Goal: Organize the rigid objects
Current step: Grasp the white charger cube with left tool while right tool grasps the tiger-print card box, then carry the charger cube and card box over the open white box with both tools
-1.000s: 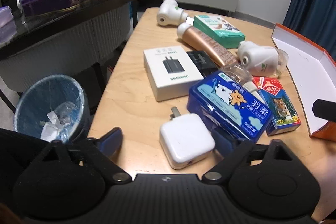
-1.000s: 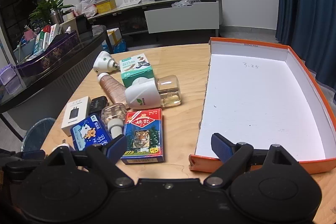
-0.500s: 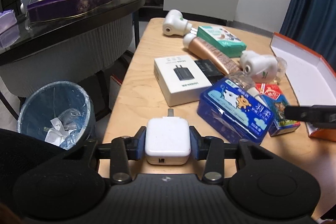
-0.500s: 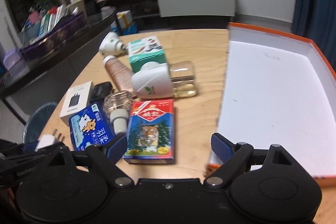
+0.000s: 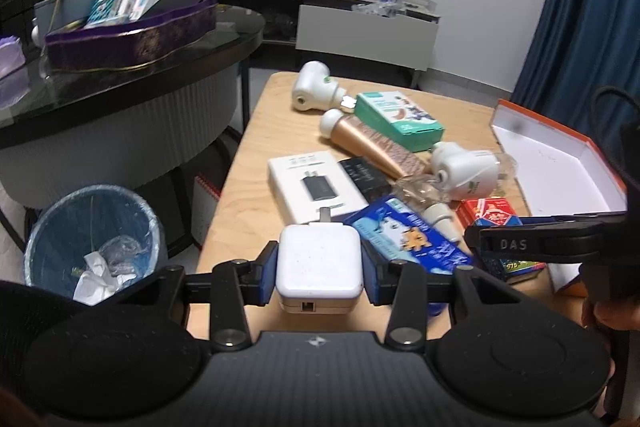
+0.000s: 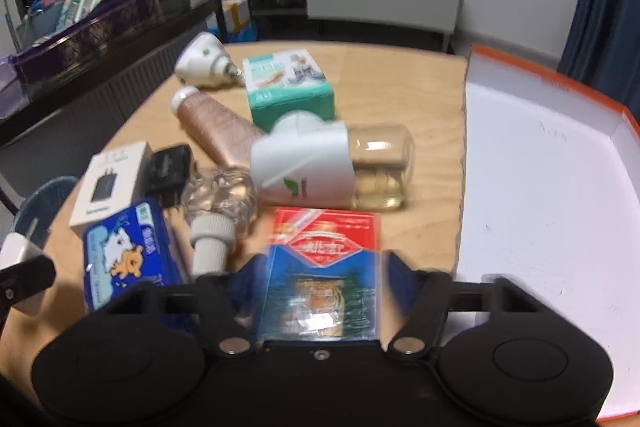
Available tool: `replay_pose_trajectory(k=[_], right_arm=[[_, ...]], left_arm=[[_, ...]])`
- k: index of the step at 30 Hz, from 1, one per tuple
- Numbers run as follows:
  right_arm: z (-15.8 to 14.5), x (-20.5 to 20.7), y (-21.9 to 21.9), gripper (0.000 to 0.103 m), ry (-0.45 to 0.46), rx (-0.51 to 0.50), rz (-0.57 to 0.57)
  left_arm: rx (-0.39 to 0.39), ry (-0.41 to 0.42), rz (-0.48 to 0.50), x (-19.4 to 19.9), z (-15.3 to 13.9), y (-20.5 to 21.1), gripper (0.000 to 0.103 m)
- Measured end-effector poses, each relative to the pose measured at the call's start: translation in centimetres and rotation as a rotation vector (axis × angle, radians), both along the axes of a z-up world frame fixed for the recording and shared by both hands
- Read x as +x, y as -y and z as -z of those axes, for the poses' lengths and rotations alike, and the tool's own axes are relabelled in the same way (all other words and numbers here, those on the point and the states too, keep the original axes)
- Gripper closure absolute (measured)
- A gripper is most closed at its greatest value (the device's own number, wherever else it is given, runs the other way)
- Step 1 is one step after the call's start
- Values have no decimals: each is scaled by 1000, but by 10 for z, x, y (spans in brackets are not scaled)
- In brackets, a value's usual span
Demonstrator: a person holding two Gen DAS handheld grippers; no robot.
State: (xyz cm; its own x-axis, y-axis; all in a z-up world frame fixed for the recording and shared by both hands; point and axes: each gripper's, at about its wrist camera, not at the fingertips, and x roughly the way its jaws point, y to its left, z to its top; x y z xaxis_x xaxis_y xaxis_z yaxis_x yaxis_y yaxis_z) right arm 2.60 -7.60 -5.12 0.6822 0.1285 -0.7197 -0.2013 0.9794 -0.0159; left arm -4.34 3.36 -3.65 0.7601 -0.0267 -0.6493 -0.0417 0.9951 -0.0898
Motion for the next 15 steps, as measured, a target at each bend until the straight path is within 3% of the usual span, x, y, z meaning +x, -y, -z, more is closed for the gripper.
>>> replay_pose_trajectory(k=[3, 10, 15], right_arm=[[-5, -1, 18, 32, -15, 68, 28], [-53, -32, 68, 32, 119, 168, 106], [-84, -47, 110, 32, 201, 138, 173]], left_arm=[[1, 14, 18, 0, -5, 7, 60], [-33, 37, 97, 0, -26, 30, 60], [-39, 77, 200, 9, -56, 64, 60]])
